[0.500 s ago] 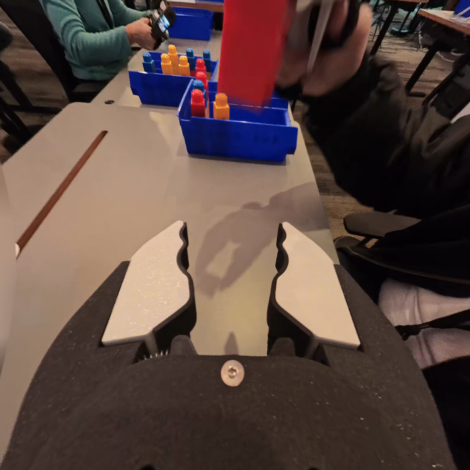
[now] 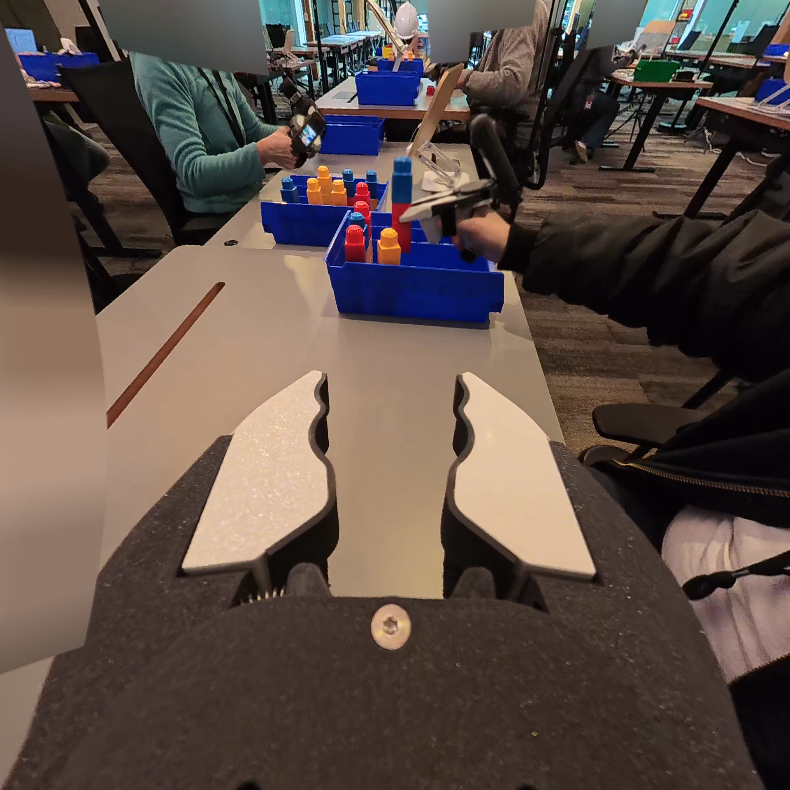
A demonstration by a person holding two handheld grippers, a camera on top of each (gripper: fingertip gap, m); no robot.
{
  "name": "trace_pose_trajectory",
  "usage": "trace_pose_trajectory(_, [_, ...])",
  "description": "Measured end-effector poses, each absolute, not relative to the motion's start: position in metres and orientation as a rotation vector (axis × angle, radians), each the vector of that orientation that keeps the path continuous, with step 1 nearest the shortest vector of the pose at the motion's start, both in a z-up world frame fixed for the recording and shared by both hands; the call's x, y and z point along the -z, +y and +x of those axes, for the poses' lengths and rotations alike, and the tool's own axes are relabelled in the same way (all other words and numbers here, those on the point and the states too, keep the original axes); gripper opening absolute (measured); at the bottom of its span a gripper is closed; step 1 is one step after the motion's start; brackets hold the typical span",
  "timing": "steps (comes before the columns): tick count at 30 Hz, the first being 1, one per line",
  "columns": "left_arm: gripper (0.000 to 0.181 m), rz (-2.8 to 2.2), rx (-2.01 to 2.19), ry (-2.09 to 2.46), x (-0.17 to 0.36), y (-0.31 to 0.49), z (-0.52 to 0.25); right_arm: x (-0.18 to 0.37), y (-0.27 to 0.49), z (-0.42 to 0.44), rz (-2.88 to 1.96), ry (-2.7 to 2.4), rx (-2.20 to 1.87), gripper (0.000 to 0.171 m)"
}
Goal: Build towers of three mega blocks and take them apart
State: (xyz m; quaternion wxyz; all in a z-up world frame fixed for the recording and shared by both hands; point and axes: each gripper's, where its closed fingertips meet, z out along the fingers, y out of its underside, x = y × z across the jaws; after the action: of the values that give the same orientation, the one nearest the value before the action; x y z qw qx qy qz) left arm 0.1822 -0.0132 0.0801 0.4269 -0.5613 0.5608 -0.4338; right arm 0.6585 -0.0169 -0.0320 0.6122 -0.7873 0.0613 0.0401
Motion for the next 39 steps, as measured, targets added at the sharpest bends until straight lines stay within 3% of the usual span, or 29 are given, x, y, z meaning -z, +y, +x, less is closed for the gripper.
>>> trace_pose_trajectory(8, [0.053, -1.384, 1.044, 1.406, -0.082, -0.014, 0.182, 0.091, -0.003, 0.667, -2.01, 0.142, -0.096, 0.036])
trace_pose_trajectory(36, [0.049, -1.345, 1.037, 1.405, -0.092, -0.022, 0.176, 0.122, -0.019, 0.658, -2.167, 0.024, -0.016, 0.036])
trace_pose_trajectory(39, [0.053, -1.365, 1.051, 1.393, -0.093, -0.021, 0.174, 0.118, -0.019, 0.658, -2.152, 0.047, -0.006, 0.055])
